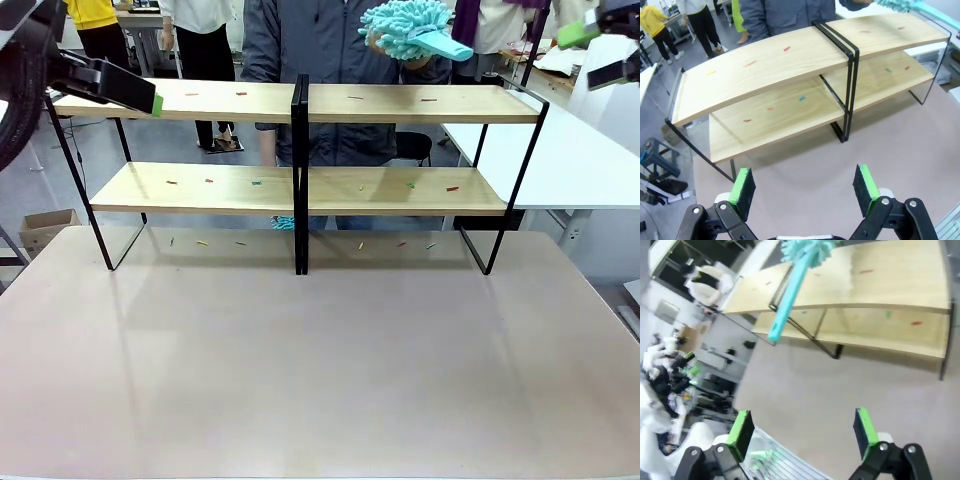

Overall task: Clean the shelves.
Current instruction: Pick up the Duster when the human hands it over.

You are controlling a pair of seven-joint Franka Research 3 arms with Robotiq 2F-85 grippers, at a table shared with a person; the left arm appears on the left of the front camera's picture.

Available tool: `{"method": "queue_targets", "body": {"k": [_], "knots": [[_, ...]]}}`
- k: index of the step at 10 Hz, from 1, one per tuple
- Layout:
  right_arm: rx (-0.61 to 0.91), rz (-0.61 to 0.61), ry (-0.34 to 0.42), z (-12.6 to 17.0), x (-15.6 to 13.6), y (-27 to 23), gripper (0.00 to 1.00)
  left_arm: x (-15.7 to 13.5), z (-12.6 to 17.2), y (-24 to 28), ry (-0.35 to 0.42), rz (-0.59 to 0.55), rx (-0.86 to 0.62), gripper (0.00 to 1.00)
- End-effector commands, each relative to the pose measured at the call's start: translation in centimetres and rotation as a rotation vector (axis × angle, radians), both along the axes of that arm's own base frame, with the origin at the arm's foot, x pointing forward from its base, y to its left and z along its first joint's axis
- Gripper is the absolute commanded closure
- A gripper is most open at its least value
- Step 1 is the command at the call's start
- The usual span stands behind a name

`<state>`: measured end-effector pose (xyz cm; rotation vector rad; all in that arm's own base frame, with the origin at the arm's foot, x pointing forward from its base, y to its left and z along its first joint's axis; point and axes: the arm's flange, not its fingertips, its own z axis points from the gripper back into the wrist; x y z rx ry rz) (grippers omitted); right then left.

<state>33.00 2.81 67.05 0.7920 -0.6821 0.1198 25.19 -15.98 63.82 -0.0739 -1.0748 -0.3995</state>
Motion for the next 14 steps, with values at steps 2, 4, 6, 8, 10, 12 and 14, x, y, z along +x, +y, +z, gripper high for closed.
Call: {"method": "queue_targets", "body": {"k": [2,4,6,8,10,12,14], "knots": [[0.255,-0.019,0.086,0.8,12.7,1.9,0.0,-0.1,0.1,0.1,-0.001,0.006,0.004,0.0],[0.316,-0.069,0.131,-0.8,17.9,5.0,0.0,-0.1,0.1,0.1,-0.001,0.006,0.004,0.0],[0.379,-0.142,0.165,-2.6,20.0,6.2,0.0,-0.1,0.1,0.1,-0.001,0.006,0.004,0.0],[0.375,-0.145,0.185,-3.0,20.2,6.1,0.0,-0.1,0.1,0.1,-0.001,0.006,0.004,0.0],[0.377,-0.116,0.207,-3.0,19.9,6.0,0.0,-0.1,0.1,0.1,-0.001,0.006,0.004,0.0],[0.382,-0.067,0.241,-3.1,19.6,6.0,0.0,-0.1,0.1,0.1,-0.001,0.006,0.004,0.0],[0.362,-0.045,0.265,-3.2,19.4,5.9,0.57,-0.1,0.1,0.1,-0.001,0.006,0.004,0.0]]}}
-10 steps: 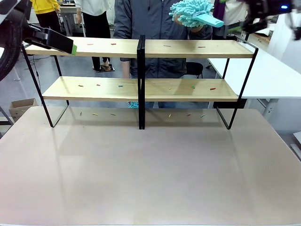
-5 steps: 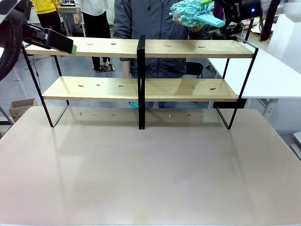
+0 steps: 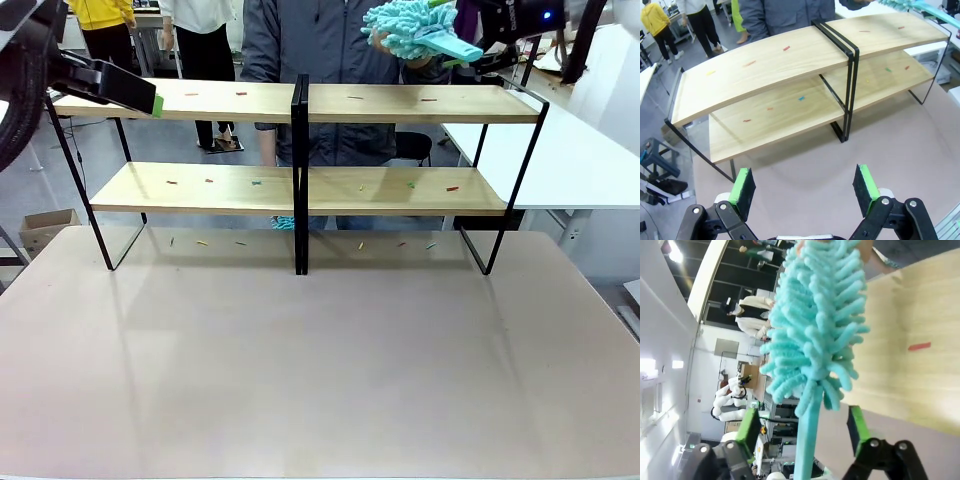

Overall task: Clean the shelves.
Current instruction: Pick up the Duster when the human hands it over.

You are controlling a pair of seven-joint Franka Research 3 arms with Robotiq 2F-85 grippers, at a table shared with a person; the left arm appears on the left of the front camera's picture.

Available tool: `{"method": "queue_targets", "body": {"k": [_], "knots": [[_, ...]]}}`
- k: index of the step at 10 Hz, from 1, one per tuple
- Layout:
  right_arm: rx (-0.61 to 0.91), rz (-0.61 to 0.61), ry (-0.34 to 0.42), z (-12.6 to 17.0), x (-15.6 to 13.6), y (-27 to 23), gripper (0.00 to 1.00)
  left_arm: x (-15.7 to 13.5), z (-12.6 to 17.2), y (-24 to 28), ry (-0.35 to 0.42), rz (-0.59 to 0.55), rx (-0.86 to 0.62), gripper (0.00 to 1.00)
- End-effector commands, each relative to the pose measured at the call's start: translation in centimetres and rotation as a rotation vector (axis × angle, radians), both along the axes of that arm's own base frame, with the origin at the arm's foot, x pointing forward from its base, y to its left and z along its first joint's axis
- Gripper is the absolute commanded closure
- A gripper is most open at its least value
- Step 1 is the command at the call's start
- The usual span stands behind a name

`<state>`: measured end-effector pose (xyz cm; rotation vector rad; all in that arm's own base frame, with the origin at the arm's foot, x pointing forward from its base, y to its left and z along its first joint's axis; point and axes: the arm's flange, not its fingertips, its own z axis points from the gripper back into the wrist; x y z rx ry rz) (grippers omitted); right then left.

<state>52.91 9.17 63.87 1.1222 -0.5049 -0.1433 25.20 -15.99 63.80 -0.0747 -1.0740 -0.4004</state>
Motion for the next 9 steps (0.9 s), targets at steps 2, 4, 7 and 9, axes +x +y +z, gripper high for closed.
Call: {"method": "queue_targets", "body": {"k": [2,4,7,9], "knots": [[-0.012,0.014,0.037,-0.2,-0.67,-0.67,1.0,-0.14,0.12,0.1,-0.002,0.007,0.004,0.0],[-0.017,0.018,0.032,-0.27,-0.83,-0.74,0.83,-0.14,0.12,0.1,-0.002,0.007,0.004,0.0],[-0.015,0.03,0.045,-0.44,-0.88,-0.78,1.0,-0.14,0.12,0.1,-0.002,0.007,0.004,0.0],[-0.005,0.035,0.049,-0.44,-0.96,-0.95,1.0,-0.14,0.12,0.1,-0.002,0.007,0.004,0.0]]}}
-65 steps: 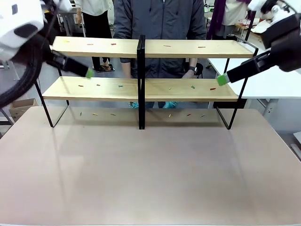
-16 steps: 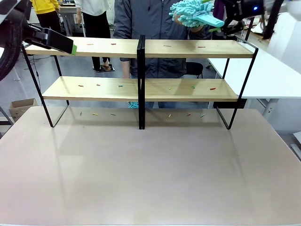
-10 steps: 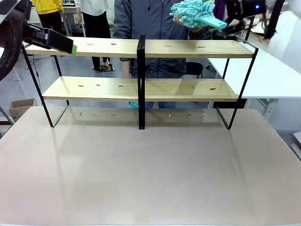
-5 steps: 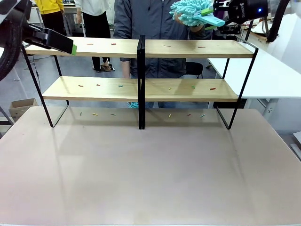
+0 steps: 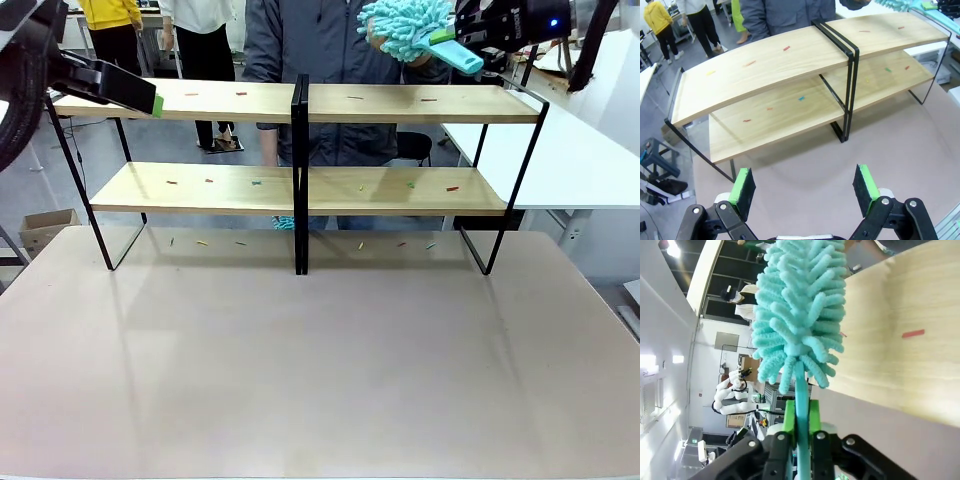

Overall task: Clean the shelves.
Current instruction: Pick up the Duster when the human hands it over.

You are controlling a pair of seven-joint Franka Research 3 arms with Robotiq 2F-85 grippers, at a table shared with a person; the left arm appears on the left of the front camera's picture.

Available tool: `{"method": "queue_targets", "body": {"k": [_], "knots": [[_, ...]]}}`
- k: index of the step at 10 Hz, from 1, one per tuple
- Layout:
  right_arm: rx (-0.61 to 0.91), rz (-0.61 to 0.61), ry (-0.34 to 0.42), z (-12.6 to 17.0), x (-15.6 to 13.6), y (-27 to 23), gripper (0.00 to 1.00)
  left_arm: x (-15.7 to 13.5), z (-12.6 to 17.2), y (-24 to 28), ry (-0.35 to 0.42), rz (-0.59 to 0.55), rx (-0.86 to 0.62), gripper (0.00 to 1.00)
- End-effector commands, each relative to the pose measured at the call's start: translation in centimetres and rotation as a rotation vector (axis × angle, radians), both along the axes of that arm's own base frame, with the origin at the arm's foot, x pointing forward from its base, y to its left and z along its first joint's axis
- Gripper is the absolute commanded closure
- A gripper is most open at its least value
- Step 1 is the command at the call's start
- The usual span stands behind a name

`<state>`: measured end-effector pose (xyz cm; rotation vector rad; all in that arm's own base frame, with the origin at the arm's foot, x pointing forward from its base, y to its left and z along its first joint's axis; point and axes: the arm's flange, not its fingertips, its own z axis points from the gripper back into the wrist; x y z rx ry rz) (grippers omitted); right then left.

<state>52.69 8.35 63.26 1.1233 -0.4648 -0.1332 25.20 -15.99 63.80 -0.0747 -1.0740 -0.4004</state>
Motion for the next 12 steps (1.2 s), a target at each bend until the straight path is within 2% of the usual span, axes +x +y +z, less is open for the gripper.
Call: {"method": "queue_targets", "body": {"k": [1,2,3,4,5,6,7,9,11,12], "knots": [[0.001,0.022,0.011,0.6,-1.5,-0.5,1.0,-0.1,0.1,0.1,-0.002,0.007,0.004,0.0],[0.032,0.088,-0.001,1.7,-3.1,-1.3,1.0,-0.1,0.1,0.1,-0.002,0.007,0.004,0.0],[0.044,0.152,-0.015,3.6,-6.1,-2.6,1.0,-0.1,0.1,0.1,-0.002,0.007,0.004,0.0],[0.025,0.2,-0.044,5.7,-10.2,-4.4,1.0,-0.1,0.1,0.1,-0.002,0.007,0.004,0.0],[0.003,0.231,-0.075,7.7,-15.5,-7.2,1.0,-0.1,0.1,0.1,-0.002,0.007,0.004,0.0],[-0.015,0.236,-0.118,8.8,-20.2,-10.3,1.0,-0.1,0.1,0.1,-0.002,0.007,0.004,0.0],[-0.047,0.165,-0.188,9.1,-24.3,-14.0,1.0,-0.1,0.1,0.1,-0.002,0.007,0.004,0.0],[-0.008,0.025,-0.349,7.6,-30.5,-21.3,1.0,-0.1,0.1,0.1,-0.002,0.007,0.004,0.0],[-0.095,-0.055,-0.237,3.7,-32.8,-25.7,1.0,-0.1,0.1,0.1,-0.002,0.007,0.004,0.0],[-0.109,-0.087,-0.237,1.9,-32.5,-27.0,1.0,-0.1,0.1,0.1,-0.002,0.007,0.004,0.0]]}}
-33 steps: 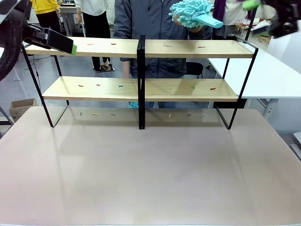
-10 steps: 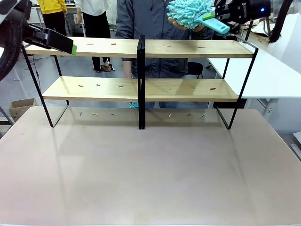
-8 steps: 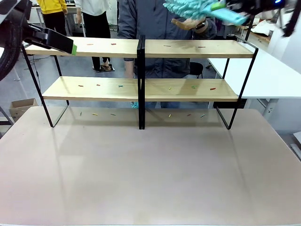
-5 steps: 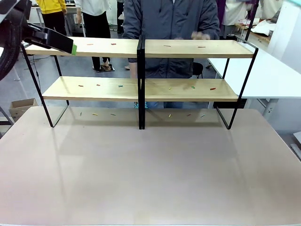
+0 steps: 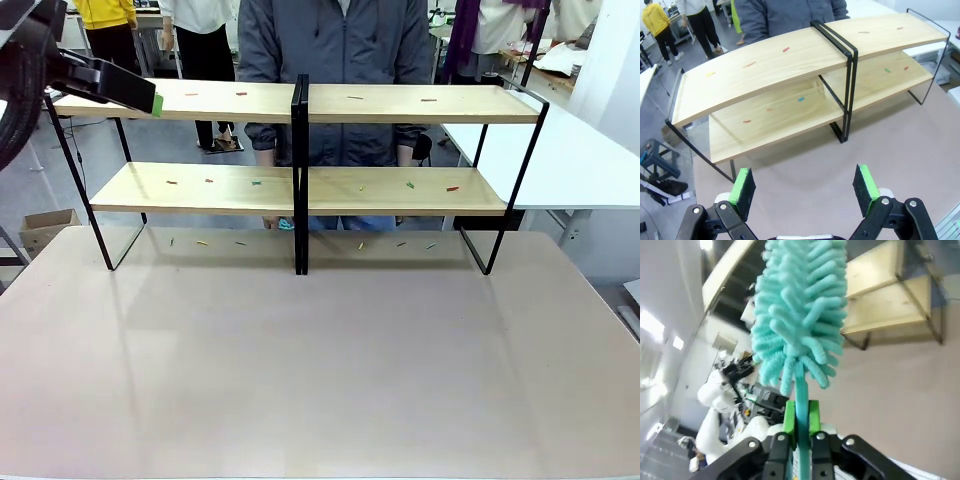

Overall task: Clean the shelves.
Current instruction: Pick up the Duster when the human hands it over, then clean a randomly selected level of the Shelf with the Duster.

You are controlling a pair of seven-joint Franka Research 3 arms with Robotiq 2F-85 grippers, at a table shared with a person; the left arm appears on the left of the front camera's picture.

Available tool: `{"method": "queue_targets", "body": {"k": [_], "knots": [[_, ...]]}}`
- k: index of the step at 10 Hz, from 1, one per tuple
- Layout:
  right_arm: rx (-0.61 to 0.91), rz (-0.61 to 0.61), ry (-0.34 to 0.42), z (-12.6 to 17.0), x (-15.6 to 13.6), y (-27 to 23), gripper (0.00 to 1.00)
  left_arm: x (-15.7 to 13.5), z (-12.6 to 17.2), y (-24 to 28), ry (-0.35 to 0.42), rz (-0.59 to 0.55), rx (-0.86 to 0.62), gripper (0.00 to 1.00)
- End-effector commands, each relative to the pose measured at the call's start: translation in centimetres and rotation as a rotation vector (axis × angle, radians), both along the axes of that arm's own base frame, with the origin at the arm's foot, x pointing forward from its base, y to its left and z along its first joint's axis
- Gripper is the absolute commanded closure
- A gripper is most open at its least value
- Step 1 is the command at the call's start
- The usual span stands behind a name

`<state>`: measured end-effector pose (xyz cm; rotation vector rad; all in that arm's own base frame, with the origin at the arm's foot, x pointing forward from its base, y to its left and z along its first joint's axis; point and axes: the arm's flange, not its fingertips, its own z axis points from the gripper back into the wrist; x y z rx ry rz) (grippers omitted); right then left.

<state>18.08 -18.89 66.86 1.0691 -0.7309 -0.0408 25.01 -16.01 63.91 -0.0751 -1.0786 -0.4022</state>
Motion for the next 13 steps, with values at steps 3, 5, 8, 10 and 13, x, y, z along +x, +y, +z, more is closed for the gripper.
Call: {"method": "queue_targets", "body": {"k": [3,5,8,10,13], "knots": [[0.026,0.044,-0.029,2.68,0.11,1.91,1.0,0.05,0.01,0.11,0.003,0.009,0.005,0.0],[0.026,0.044,-0.029,2.68,0.11,1.91,1.0,0.05,0.01,0.11,0.003,0.009,0.005,0.0],[0.026,0.044,-0.029,2.68,0.11,1.91,1.0,0.05,0.01,0.11,0.003,0.009,0.005,0.0],[0.026,0.044,-0.029,2.68,0.11,1.91,1.0,0.05,0.01,0.11,0.003,0.009,0.005,0.0],[0.026,0.044,-0.029,2.68,0.11,1.91,1.0,0.05,0.01,0.11,0.003,0.009,0.005,0.0]]}}
